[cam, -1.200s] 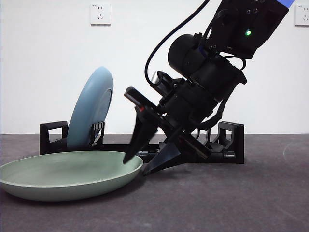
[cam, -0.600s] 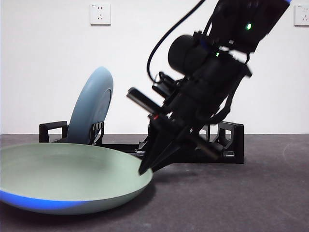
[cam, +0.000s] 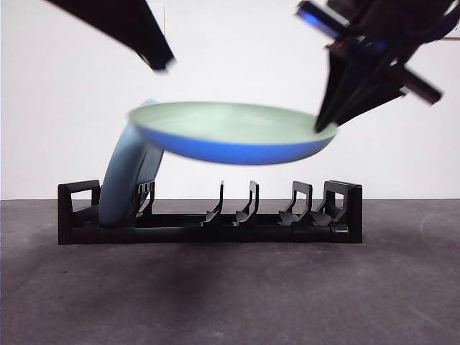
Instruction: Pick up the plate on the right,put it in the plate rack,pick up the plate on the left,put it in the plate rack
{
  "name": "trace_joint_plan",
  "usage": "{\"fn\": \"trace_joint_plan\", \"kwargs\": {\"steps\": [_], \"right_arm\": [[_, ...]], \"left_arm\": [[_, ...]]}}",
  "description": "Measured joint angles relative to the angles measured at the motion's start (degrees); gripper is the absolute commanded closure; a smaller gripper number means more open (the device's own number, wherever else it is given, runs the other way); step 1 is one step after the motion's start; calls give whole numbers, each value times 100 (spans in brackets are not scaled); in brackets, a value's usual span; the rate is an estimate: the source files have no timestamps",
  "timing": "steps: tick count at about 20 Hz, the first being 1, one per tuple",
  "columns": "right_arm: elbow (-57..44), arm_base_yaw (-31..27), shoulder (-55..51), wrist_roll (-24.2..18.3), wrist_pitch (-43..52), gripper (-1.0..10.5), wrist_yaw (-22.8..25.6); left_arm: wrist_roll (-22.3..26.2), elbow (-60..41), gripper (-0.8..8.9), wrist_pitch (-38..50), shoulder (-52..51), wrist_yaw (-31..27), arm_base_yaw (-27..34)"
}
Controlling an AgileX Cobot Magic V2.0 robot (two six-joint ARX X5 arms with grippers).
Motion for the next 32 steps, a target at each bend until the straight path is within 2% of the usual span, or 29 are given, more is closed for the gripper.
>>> {"fn": "trace_joint_plan", "kwargs": {"steps": [4, 10, 13, 15, 20, 27, 28, 30, 32], "right_arm": [[0, -358, -188, -103, -380, 956, -22], [0, -444, -367, -227, -608, 955, -26], [0, -444, -374, -275, -688, 955, -26], [0, -444, -374, -295, -748, 955, -26], [0, -442, -393, -345, -728, 955, -50], [0, -452, -586, -404, -730, 945, -262], [0, -452, -645, -404, -730, 931, -260], [0, -455, -820, -402, -704, 767, -269], [0, -494, -1073, -400, -734, 696, -306]], "left_arm": [[345, -2, 570, 267, 717, -680, -767], [793, 0, 579, 667, 1556, -761, -817], [931, 0, 766, 942, 1700, -758, -817], [981, 0, 820, 1084, 1709, -758, -817], [1425, 0, 820, 1060, 1727, -439, -772], [1471, 0, 820, 1095, 1727, -404, -756], [1471, 0, 820, 1121, 1727, -402, -756], [1429, 0, 820, 1244, 1727, -367, -756], [1132, 0, 820, 1384, 1727, -376, -723]]}}
